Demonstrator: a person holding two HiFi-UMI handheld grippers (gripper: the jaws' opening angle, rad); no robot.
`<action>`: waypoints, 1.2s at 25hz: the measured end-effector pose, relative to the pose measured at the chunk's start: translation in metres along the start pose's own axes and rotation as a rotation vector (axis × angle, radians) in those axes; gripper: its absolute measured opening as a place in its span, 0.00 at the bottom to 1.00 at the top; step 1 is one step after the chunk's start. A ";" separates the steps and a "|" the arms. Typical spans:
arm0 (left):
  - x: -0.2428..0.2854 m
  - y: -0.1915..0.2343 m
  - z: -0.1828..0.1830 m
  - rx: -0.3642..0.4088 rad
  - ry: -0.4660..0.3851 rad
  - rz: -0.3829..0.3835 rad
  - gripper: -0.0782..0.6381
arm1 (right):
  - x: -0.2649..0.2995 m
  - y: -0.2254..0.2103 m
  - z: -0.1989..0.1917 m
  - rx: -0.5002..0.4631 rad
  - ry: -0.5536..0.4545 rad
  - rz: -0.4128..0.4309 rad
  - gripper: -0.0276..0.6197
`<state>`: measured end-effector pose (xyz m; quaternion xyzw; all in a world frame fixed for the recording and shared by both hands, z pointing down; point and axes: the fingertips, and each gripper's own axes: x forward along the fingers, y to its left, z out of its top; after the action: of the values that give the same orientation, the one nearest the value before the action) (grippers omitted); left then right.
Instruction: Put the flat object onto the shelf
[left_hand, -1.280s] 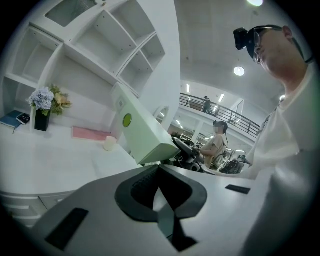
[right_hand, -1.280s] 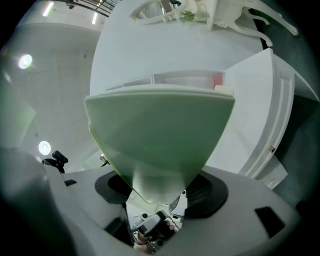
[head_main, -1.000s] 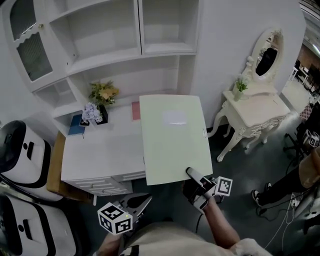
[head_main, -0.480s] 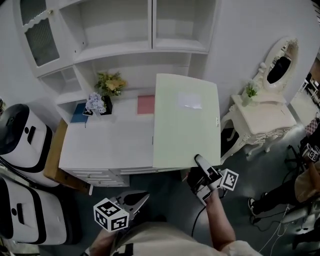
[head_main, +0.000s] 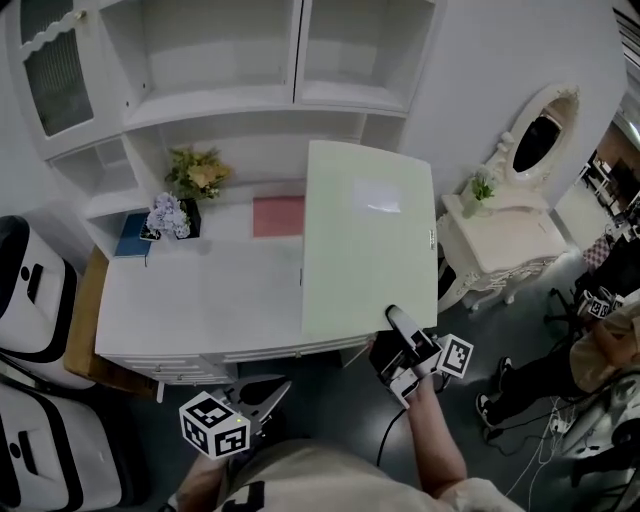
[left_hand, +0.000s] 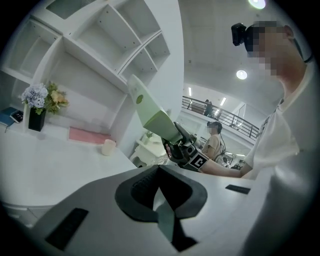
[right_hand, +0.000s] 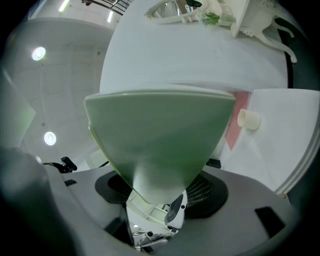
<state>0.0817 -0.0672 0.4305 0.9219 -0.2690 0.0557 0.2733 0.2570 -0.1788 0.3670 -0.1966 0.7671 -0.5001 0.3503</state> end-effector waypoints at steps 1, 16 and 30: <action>0.001 0.004 0.003 0.001 -0.001 -0.008 0.13 | 0.003 0.000 0.002 -0.006 -0.003 -0.003 0.50; -0.013 0.052 0.028 -0.001 -0.013 -0.047 0.13 | 0.047 0.004 0.020 -0.057 -0.063 0.010 0.50; -0.025 0.077 0.035 -0.024 -0.030 -0.083 0.13 | 0.073 0.009 0.028 -0.111 -0.101 0.025 0.50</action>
<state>0.0186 -0.1291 0.4313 0.9296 -0.2354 0.0275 0.2824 0.2282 -0.2402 0.3266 -0.2311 0.7773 -0.4419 0.3836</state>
